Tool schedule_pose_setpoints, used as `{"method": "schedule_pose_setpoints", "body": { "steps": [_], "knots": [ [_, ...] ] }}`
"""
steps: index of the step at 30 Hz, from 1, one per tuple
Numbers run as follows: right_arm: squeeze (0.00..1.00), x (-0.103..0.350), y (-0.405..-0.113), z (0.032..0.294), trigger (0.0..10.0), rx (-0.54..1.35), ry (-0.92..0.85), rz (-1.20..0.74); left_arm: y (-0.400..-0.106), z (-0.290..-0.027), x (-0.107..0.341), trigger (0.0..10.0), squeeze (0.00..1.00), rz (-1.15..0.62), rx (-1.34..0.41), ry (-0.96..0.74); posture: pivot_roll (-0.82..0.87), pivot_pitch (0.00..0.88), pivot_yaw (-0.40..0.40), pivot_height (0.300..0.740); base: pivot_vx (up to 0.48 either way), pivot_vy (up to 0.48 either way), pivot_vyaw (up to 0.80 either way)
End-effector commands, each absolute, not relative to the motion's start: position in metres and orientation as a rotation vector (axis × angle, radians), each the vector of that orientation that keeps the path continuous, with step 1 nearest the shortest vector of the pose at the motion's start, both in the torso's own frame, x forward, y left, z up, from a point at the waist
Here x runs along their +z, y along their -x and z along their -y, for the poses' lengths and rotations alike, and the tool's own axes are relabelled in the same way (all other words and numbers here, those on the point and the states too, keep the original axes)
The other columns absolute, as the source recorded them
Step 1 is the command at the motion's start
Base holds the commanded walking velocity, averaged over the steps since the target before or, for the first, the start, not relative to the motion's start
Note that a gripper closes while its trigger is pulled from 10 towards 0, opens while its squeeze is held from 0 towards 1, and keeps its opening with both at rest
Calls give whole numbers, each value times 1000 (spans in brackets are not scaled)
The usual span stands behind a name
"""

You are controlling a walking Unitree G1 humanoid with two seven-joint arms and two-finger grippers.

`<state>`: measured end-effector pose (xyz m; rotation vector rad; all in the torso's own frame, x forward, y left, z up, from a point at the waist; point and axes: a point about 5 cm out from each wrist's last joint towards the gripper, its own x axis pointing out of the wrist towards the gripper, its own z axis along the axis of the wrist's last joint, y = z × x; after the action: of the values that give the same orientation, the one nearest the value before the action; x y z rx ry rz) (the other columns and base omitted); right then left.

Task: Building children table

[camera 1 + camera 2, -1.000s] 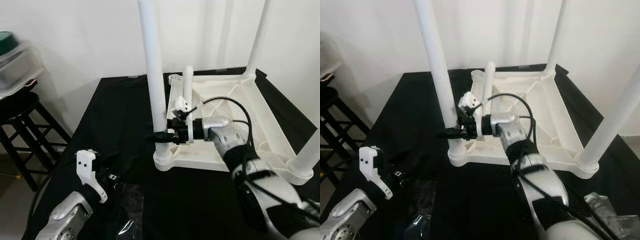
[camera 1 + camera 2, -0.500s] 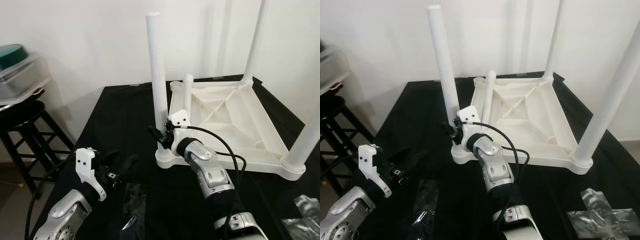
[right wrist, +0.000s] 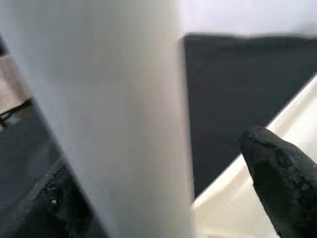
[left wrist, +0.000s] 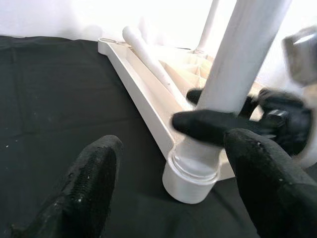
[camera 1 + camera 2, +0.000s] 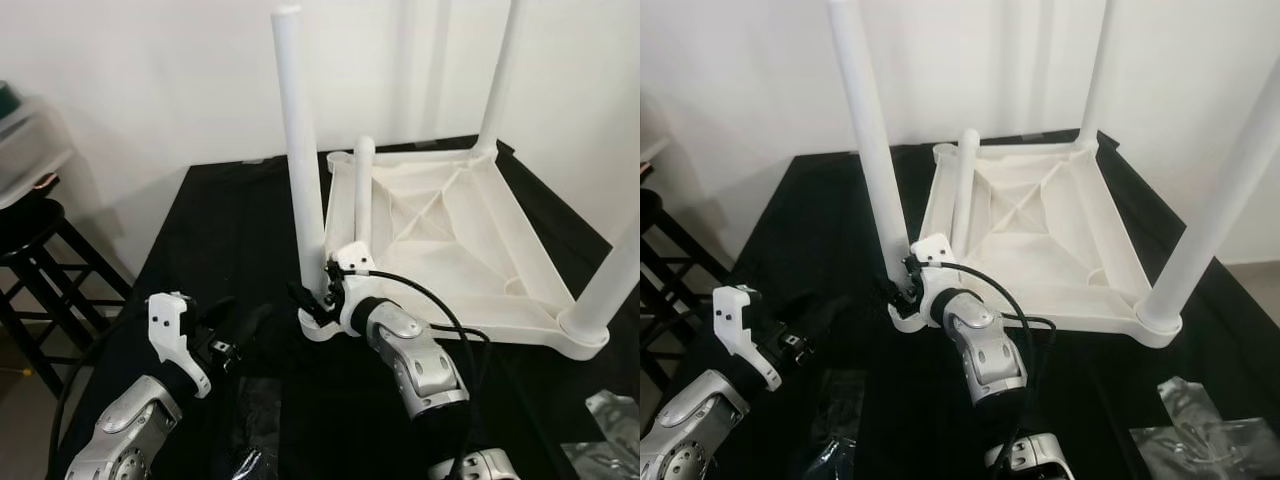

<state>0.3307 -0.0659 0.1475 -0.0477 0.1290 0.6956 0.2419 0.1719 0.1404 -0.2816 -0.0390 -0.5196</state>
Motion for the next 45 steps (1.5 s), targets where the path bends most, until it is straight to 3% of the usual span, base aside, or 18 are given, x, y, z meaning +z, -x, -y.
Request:
{"method": "schedule_pose_setpoints", "body": {
  "steps": [1, 4, 5, 7, 8, 13, 15, 20, 25, 26, 29, 30, 40, 45],
  "knots": [
    [1000, 162, -330, 59, 10000, 815, 39, -75, -243, -174, 139, 10000, 0, 24, -511, 284, -31, 19, 87, 740, 0, 0, 0],
    [969, 179, -325, 66, 10000, 1062, 83, -19, -242, -174, 139, 10000, 0, 21, -516, 287, -30, 23, 98, 740, 0, 0, 0],
    [635, 183, -323, 69, 10000, 1153, 126, 1, -242, -174, 140, 10000, 0, 20, -518, 287, -30, 23, 98, 740, 0, 0, 0],
    [635, 185, -321, 72, 10000, 1205, 155, 11, -242, -174, 140, 10000, 0, 19, -519, 288, -30, 23, 98, 740, 0, 0, 0],
    [0, 186, -323, 75, 10000, 1256, 187, 8, -242, -174, 140, 10000, 0, 18, -520, 288, -30, 24, 99, 740, 0, 0, 0],
    [0, 186, -324, 77, 10000, 1278, 195, -1, -242, -174, 140, 10000, 0, 17, -521, 288, -29, 22, 99, 740, 0, 0, 0],
    [0, 198, -342, 86, 10000, 1379, 257, -31, -242, -175, 139, 10000, 0, 15, -519, 284, -11, 19, 95, 740, 0, 0, 0],
    [0, 231, -367, 89, 10000, 1426, 237, -41, -240, -175, 139, 10000, 0, 12, -515, 280, 11, 23, 87, 740, 0, 0, 0],
    [0, 240, -373, 87, 10000, 1441, 229, -52, -239, -175, 139, 10000, 0, 11, -512, 279, 15, 27, 82, 740, 0, 0, 0],
    [0, 238, -373, 85, 5529, 1457, 234, -73, -239, -175, 139, 10000, 0, 10, -511, 278, 16, 27, 81, 740, 0, 0, 0],
    [0, 236, -373, 85, 5529, 1469, 238, -87, -239, -175, 139, 10000, 0, 10, -511, 278, 19, 28, 79, 740, 0, 0, 0],
    [0, 230, -372, 84, 0, 1492, 237, -107, -238, -174, 139, 10000, 0, 10, -510, 278, 23, 28, 79, 740, 0, 0, 0],
    [0, 212, -370, 88, 0, 1511, 196, -141, -238, -173, 139, 10000, 0, 9, -514, 281, 12, 26, 85, 740, 0, 0, 0],
    [0, 187, -367, 104, 0, 1389, 185, -151, -237, -172, 139, 10000, 0, 10, -517, 286, -1, 26, 79, 740, 0, 0, 0]
  ]
}}
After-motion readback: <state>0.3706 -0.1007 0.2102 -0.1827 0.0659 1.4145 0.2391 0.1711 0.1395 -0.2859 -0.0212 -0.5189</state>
